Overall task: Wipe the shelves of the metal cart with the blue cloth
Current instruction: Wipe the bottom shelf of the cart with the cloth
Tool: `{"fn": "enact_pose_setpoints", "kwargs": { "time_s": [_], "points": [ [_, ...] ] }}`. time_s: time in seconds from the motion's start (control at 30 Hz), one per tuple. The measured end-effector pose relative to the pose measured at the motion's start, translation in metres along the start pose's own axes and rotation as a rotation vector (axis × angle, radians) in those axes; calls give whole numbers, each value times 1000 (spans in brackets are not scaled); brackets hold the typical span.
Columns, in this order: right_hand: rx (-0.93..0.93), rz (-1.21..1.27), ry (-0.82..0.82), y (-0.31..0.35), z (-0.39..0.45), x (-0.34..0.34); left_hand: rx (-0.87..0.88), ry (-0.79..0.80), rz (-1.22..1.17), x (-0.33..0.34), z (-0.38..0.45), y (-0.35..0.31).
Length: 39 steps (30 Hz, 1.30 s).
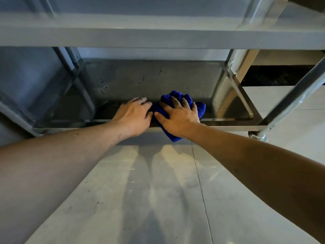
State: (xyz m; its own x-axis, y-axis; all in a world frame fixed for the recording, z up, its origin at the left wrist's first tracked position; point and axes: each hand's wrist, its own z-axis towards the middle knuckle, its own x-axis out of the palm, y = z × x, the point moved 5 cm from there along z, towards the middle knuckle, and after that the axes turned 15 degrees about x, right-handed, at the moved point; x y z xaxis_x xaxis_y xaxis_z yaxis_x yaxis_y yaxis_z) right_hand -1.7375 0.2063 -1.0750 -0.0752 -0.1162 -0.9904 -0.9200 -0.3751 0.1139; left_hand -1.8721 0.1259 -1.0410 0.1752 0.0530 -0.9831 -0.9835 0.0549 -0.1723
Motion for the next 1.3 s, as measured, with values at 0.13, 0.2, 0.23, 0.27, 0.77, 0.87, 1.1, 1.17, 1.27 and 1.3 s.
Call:
{"fn": "enact_pose_setpoints", "kwargs": {
  "time_s": [0.13, 0.2, 0.23, 0.27, 0.77, 0.87, 1.1, 1.17, 1.27, 1.3],
  "points": [
    [-57, -7, 7, 26, -3, 2, -70, -86, 3, -6, -2, 17],
    [-73, -1, -4, 35, 2, 2, -107, -138, -43, -6, 0, 26],
    [-76, 7, -9, 38, 8, 2, -112, -166, -72, -5, 1, 30],
    [-74, 19, -6, 41, 15, 2, -105, -188, -91, -4, 2, 33],
    [110, 10, -27, 68, 170, -5, -241, -398, -130, -14, -14, 89],
    [124, 8, -33, 77, 184, -7, -261, -360, -76, -7, -23, 98],
    [156, 7, -39, 104, 200, -11, -234, -378, 67, -11, -39, 121],
    [147, 8, -59, 113, 201, -12, -235, -380, 111, -8, -46, 126],
    [145, -1, -66, 124, 203, -11, -228, -415, 100, -7, -46, 129],
    [140, -5, -58, 129, 202, -10, -218, -417, 97, -7, -45, 128]
  ]
}}
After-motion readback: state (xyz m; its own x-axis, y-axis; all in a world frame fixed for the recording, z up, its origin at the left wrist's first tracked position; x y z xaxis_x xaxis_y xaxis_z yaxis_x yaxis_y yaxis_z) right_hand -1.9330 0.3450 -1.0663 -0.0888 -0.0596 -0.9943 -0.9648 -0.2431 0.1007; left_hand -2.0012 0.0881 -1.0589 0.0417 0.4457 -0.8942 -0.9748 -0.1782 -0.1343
